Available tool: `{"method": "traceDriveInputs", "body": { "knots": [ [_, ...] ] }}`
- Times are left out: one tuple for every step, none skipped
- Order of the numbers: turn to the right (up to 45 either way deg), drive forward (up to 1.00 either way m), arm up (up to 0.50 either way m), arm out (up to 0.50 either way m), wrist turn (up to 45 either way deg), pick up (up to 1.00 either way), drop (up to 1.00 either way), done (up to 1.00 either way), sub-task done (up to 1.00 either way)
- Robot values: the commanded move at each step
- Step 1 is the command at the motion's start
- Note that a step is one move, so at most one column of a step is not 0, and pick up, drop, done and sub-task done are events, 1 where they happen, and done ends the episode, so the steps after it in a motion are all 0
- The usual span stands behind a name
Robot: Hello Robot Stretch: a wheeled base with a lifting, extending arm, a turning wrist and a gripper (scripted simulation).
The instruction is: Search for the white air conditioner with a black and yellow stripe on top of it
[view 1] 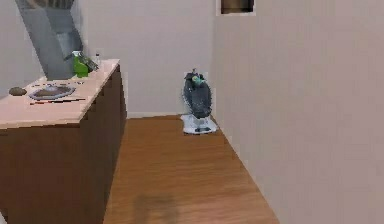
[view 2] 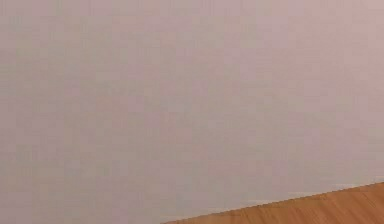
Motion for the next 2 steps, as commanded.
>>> {"method": "traceDriveInputs", "body": {
  "knots": [
    [0.0, 0.85, 0.00, 0.00, 0.0, 0.00, 0.00, 0.00, 0.00],
    [3.0, 0.00, 0.00, 0.00, 0.0, 0.00, 0.00, 0.00, 0.00]
  ]
}}
